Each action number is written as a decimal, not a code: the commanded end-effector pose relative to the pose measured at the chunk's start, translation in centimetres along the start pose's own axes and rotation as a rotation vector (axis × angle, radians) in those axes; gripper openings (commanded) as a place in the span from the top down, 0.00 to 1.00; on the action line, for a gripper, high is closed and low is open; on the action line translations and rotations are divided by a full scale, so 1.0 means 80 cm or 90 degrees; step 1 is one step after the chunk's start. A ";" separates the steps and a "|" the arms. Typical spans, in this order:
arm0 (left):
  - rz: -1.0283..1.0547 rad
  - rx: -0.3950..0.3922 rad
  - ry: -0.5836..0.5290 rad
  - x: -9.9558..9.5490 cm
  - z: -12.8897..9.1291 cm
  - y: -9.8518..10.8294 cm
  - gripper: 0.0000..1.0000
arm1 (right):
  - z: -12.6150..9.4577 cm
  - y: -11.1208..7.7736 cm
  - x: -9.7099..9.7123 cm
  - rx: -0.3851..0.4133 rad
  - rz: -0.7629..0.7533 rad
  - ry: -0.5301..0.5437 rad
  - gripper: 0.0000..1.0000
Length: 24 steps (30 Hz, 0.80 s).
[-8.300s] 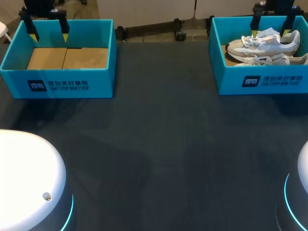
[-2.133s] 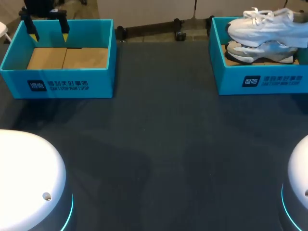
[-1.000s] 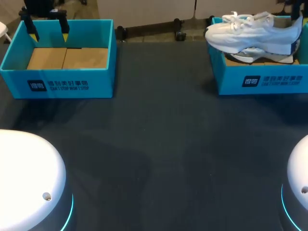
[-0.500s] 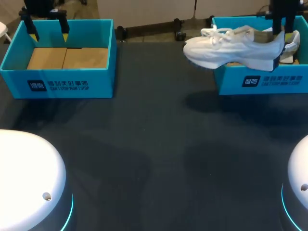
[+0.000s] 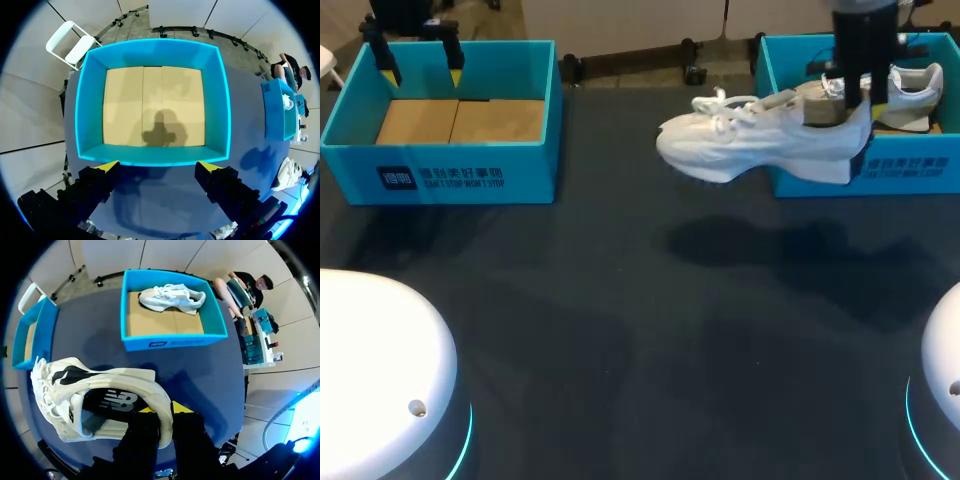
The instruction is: Take the shoe out of the shoebox, open the shoe tongue, remove and reinsert the insole, then place the shoe into the shoebox
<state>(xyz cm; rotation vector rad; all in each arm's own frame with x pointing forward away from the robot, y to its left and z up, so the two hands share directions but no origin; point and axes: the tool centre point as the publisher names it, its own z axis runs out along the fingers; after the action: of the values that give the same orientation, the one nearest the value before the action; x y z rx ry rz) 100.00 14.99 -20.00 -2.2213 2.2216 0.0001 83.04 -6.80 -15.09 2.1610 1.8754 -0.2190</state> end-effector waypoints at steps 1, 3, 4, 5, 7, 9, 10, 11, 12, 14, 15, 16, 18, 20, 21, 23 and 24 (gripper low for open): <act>0.000 0.000 0.000 0.000 0.000 0.000 0.00 | -0.007 -0.026 0.018 -0.016 -0.001 -0.014 1.00; 0.000 0.000 0.000 0.000 0.000 0.000 0.00 | -0.010 -0.037 0.023 -0.016 -0.003 -0.017 1.00; 0.000 0.000 0.000 0.000 0.000 0.000 0.00 | -0.012 -0.042 0.026 -0.016 -0.005 -0.018 1.00; 0.000 0.000 0.000 0.000 0.000 0.000 0.00 | -0.013 -0.046 0.028 -0.016 -0.007 -0.019 1.00; 0.000 0.000 0.000 0.000 0.000 0.000 0.00 | -0.016 -0.060 0.037 -0.015 -0.013 -0.022 1.00; 0.000 0.000 0.000 0.000 0.000 0.000 0.00 | -0.019 -0.070 0.043 -0.015 -0.015 -0.023 1.00; 0.000 0.000 0.000 0.000 0.000 0.000 0.00 | -0.019 -0.075 0.045 -0.014 -0.017 -0.022 1.00; 0.000 0.000 0.000 0.000 0.000 0.000 0.00 | -0.020 -0.080 0.048 -0.013 -0.018 -0.021 1.00; 0.000 0.000 0.000 0.000 0.000 0.000 0.00 | -0.020 -0.085 0.051 -0.013 -0.020 -0.020 1.00; 0.000 0.000 0.000 0.000 0.000 0.000 0.00 | -0.020 -0.094 0.057 -0.011 -0.022 -0.020 1.00; 0.000 0.000 0.000 0.000 0.000 0.000 0.00 | -0.021 -0.097 0.059 -0.010 -0.022 -0.020 1.00; 0.000 0.000 0.000 0.000 0.000 0.000 0.00 | -0.022 -0.103 0.063 -0.008 -0.020 -0.018 1.00; 0.000 0.000 0.000 0.000 0.000 0.000 0.00 | -0.023 -0.111 0.067 -0.007 -0.018 -0.017 1.00; 0.000 0.000 0.000 0.000 0.000 0.000 0.00 | -0.024 -0.117 0.070 -0.007 -0.016 -0.018 1.00; 0.000 0.000 0.000 0.000 0.000 0.000 0.00 | -0.026 -0.123 0.073 -0.006 -0.018 -0.019 1.00; 0.000 0.000 0.000 0.000 0.000 0.000 0.00 | -0.028 -0.130 0.077 -0.007 -0.022 -0.022 1.00; 0.000 0.000 0.000 0.000 0.000 0.000 0.00 | -0.029 -0.133 0.079 -0.004 -0.021 -0.021 1.00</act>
<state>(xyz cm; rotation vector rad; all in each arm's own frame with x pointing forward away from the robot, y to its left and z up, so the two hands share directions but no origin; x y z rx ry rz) 100.00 14.99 -20.00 -2.2212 2.2216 0.0001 73.77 0.57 -16.07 2.1122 1.9000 -0.2513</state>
